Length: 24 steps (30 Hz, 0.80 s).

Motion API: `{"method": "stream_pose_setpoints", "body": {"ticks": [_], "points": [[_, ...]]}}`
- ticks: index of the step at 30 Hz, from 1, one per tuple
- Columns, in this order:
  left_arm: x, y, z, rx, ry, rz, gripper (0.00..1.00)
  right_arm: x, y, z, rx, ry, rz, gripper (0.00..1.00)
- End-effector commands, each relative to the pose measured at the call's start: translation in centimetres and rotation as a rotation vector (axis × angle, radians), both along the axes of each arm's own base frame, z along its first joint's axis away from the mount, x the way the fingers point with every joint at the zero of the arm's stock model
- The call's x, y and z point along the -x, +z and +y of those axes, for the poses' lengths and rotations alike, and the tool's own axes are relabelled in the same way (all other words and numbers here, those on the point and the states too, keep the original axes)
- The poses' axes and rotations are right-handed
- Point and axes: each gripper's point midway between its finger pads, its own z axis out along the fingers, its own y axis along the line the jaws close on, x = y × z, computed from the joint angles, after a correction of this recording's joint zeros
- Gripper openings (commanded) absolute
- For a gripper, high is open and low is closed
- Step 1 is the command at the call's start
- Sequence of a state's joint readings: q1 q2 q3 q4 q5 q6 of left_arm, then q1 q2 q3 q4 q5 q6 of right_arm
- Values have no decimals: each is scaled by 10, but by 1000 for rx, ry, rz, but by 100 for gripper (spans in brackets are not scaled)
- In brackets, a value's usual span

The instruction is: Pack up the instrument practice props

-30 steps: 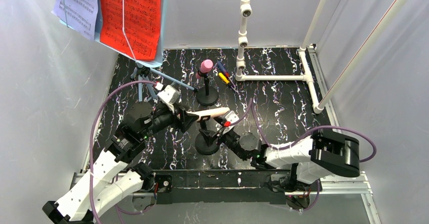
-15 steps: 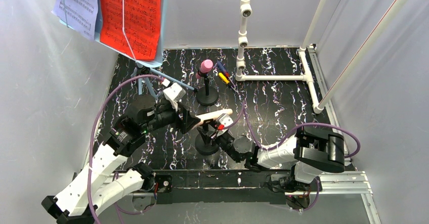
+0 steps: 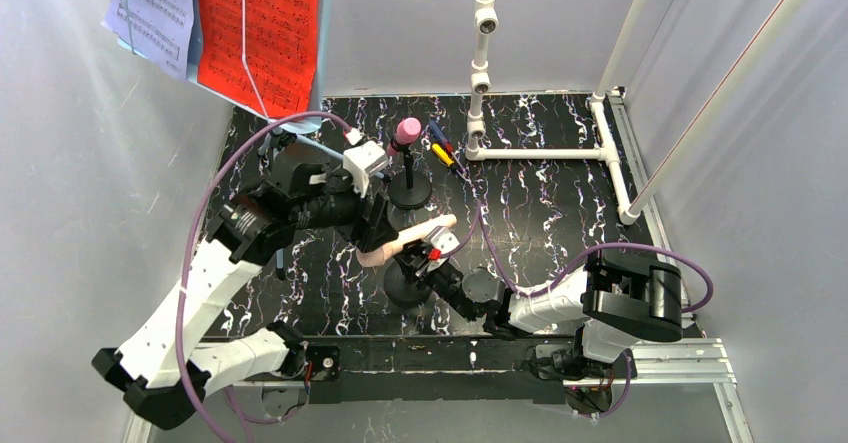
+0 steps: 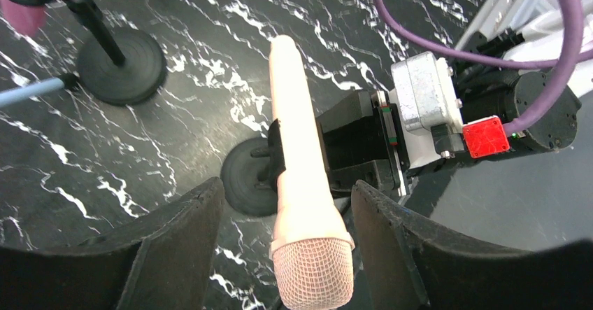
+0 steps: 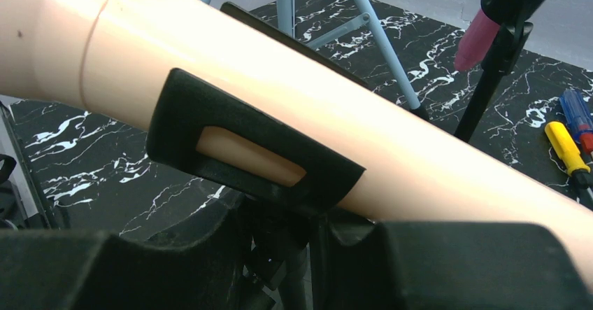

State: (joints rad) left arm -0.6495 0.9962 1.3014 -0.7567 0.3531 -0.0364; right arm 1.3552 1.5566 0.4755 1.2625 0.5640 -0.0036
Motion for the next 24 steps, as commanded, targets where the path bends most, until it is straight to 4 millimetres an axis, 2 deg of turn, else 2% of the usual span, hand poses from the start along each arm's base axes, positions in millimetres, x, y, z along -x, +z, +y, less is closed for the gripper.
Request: {"method": "stream_pose_setpoints", "body": {"ticks": [1,5,11,24], "points": [[25,-15,2,-80,-75,168,65,2,23,5,1,22,-77,12],[32,-22,3,-175,-88,258,65,3,24,10,29,41,-96,9],[36,-33,8,-309,-87,294,65,2,22,11,46,38,-106,8],[37,-59,6,-446,-101,352,62,0,18,12,62,30,-102,6]]}}
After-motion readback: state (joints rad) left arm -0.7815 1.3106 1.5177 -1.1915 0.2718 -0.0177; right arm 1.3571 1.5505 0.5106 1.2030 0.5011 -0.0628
